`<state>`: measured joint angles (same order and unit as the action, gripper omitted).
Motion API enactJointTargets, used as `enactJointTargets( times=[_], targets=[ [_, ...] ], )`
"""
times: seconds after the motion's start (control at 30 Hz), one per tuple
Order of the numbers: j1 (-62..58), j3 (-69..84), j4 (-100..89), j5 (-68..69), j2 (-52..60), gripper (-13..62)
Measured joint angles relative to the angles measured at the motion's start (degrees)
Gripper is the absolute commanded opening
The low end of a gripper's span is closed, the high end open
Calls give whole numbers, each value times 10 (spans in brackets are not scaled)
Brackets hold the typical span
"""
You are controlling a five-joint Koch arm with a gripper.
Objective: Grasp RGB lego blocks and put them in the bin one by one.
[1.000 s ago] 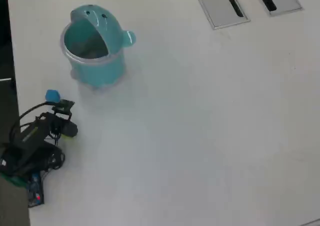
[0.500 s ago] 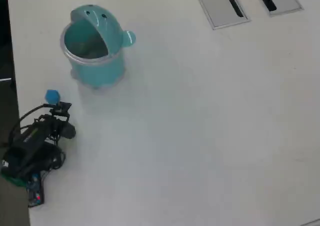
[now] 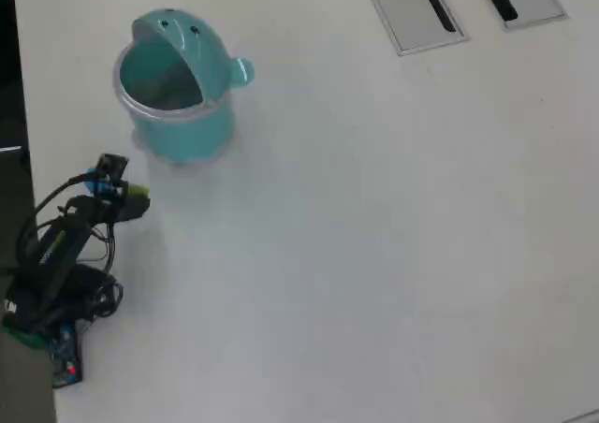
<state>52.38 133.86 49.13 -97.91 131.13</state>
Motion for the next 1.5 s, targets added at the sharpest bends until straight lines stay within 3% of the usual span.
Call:
enactJointTargets(
  times=[0.6, 0.73, 1.07, 1.5],
  targets=[
    [32, -241, -4, 70, 0, 139],
    [47, -355, -4, 103, -26, 139],
    [60, -514, -34, 116, -233, 139],
    [63, -585, -77, 121, -383, 140]
  ],
)
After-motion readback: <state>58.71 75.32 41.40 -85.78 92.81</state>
